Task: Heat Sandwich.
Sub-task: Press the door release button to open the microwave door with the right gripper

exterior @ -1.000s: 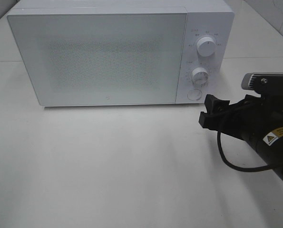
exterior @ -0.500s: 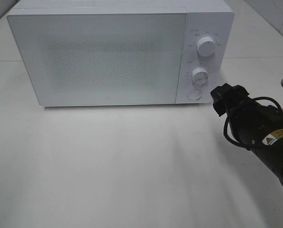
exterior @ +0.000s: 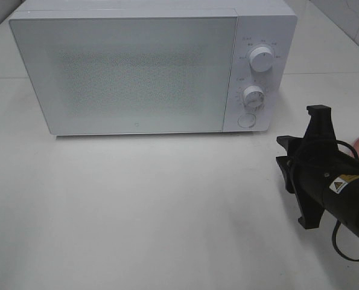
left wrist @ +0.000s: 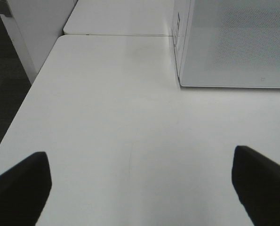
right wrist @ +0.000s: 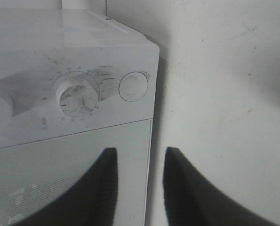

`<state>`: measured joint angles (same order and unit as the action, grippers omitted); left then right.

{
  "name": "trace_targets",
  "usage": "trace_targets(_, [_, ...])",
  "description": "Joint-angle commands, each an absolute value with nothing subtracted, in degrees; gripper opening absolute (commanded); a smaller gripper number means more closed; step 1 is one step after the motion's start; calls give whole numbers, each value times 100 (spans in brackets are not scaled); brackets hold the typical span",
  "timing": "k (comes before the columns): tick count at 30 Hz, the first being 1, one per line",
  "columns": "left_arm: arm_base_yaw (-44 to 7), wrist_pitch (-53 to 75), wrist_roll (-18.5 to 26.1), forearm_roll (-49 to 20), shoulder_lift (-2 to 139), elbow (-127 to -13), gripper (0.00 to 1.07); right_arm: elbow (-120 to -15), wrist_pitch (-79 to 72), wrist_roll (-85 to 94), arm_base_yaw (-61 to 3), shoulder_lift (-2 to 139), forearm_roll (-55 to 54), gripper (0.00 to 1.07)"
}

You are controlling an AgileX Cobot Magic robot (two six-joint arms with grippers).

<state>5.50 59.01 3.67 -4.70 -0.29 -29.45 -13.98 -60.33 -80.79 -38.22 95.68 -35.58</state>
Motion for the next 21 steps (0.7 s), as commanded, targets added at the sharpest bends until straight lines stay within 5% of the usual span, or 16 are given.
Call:
trace_targets(1, [550,5844,378,-516,-178,-2945,98,-1392,-6056,-8262,-3827,9557,-3524,15])
trace_targets(3, [550,5844,378,-516,-178,-2945,98,-1392,-6056,-8268,-3822,9557,-3524,0])
trace_targets(21, [550,5844,378,-516,-178,-2945,98,-1713,-5575,-8342,-3323,9557,-2951,0])
